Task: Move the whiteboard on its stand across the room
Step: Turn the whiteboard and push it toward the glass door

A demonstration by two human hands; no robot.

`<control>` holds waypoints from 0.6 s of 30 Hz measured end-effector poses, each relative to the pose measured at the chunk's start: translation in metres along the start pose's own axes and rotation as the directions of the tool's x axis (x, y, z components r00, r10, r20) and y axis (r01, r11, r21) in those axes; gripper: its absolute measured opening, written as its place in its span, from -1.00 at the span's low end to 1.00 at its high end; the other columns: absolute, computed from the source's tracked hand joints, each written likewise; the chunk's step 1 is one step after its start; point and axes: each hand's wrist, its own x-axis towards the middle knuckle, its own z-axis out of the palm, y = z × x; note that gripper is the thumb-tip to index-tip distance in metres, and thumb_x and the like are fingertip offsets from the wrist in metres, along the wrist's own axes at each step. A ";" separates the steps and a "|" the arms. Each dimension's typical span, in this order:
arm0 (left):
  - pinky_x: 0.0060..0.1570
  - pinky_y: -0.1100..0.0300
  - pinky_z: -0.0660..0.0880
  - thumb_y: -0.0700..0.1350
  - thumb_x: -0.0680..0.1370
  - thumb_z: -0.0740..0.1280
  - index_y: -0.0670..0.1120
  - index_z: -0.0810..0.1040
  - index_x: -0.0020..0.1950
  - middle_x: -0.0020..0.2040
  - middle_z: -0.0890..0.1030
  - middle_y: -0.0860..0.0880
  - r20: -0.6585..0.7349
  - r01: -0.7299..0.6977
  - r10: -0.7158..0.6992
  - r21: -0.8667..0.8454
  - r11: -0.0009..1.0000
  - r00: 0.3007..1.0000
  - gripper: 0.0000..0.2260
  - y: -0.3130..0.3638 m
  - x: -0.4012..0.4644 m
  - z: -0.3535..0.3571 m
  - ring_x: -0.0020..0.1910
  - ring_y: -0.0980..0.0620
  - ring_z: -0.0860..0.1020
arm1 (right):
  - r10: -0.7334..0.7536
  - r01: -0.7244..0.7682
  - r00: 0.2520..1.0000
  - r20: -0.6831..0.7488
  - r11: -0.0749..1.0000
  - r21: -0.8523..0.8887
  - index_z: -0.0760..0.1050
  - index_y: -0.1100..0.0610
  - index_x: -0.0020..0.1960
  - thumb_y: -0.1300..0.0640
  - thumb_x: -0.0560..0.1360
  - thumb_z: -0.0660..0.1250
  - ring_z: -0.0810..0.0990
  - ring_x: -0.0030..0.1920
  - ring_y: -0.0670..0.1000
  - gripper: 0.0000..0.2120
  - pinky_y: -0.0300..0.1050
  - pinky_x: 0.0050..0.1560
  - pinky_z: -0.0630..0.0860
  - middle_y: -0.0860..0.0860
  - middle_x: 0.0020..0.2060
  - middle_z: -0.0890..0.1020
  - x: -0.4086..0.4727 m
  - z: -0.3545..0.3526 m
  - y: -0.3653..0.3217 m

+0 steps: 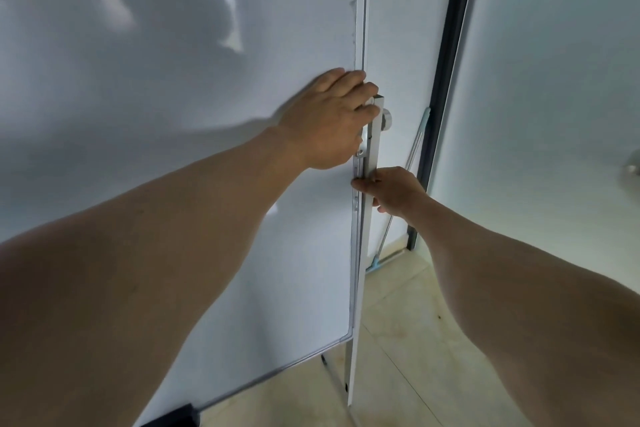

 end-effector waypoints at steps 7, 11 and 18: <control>0.49 -0.06 0.12 -0.01 0.53 0.23 -0.07 0.44 0.40 0.47 0.37 -0.08 0.034 0.042 -0.042 -0.013 0.999 0.999 -0.57 -0.015 0.008 0.018 0.49 -0.13 0.25 | 0.018 -0.020 1.000 0.021 0.997 0.068 0.64 0.21 -0.01 -0.11 0.43 0.45 0.70 -0.08 0.21 -0.62 0.14 0.04 0.66 0.23 -0.07 0.70 0.032 0.007 -0.002; 0.49 -0.05 0.13 0.00 0.52 0.23 -0.07 0.43 0.39 0.46 0.37 -0.07 0.043 0.056 -0.057 0.007 0.998 0.997 -0.55 -0.025 0.012 0.032 0.49 -0.12 0.25 | 0.031 -0.033 0.999 0.024 0.995 0.093 0.64 0.20 -0.01 -0.12 0.41 0.46 0.70 -0.07 0.22 -0.62 0.15 0.04 0.66 0.23 -0.07 0.70 0.051 0.012 -0.004; 0.48 -0.03 0.15 0.04 0.50 0.25 -0.09 0.43 0.39 0.47 0.36 -0.07 0.074 0.092 -0.094 0.021 0.995 0.993 -0.53 -0.035 0.019 0.046 0.49 -0.12 0.25 | 0.024 -0.027 0.999 0.026 0.993 0.111 0.64 0.24 0.02 -0.09 0.42 0.46 0.70 -0.12 0.20 -0.60 0.14 0.02 0.67 0.20 -0.11 0.70 0.076 0.019 -0.009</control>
